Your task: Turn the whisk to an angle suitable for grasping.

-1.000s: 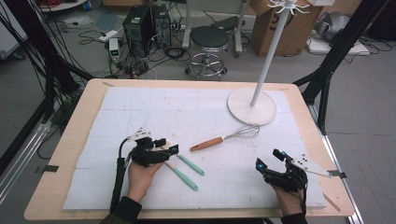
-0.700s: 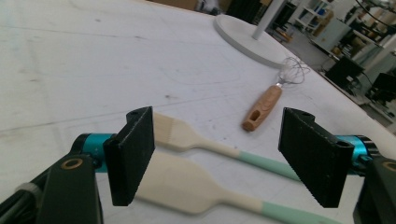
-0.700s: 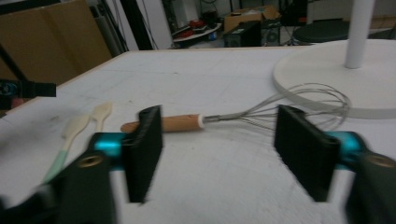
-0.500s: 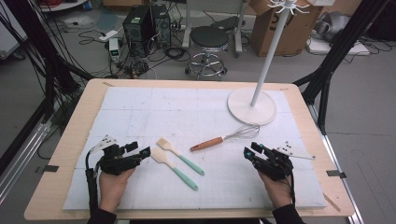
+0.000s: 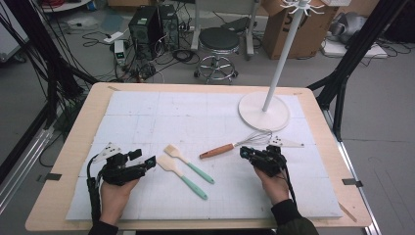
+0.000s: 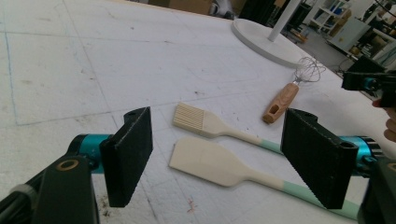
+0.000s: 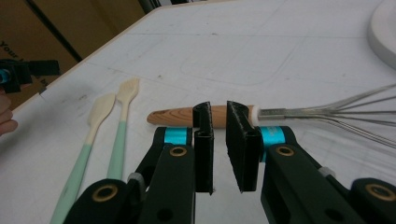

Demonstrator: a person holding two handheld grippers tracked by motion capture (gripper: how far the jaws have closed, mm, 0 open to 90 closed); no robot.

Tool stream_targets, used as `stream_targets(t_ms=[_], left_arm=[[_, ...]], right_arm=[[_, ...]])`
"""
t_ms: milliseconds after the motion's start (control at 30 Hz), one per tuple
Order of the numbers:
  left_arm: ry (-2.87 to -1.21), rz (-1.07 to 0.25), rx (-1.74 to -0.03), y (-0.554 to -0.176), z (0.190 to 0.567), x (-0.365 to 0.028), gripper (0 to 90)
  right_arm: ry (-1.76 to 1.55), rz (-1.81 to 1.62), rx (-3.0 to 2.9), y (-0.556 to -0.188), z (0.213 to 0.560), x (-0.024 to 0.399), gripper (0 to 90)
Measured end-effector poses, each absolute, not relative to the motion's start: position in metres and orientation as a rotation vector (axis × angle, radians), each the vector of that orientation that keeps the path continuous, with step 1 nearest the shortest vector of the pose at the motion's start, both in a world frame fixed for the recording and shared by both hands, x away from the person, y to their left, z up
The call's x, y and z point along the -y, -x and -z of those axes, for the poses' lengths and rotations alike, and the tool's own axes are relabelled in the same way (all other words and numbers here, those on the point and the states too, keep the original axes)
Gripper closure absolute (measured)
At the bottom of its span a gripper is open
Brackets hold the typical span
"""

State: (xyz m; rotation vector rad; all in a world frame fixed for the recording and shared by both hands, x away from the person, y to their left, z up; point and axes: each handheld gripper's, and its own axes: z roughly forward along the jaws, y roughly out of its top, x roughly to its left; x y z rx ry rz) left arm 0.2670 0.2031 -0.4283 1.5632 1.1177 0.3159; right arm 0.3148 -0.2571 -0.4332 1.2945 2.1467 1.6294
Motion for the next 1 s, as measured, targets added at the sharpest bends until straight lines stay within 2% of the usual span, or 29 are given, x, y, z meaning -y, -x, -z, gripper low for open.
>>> stream_targets(t_ms=[167, 600, 1000], left_arm=[[-1.555, -0.318, -1.107, -0.262, 0.429, -0.208, 25.9], [-1.533, -0.325, -1.132, -0.258, 0.432, -0.223, 25.9], [-1.523, -0.339, -1.132, -0.257, 0.432, -0.223, 26.1]], right_arm=[[-1.29, -1.623, -2.164, -0.328, 0.429, 0.244, 89.5], [-1.47, -1.483, -2.167, -0.386, 0.425, 0.23, 90.0], [-1.536, -1.255, -2.276, -0.398, 0.443, 0.216, 90.0]])
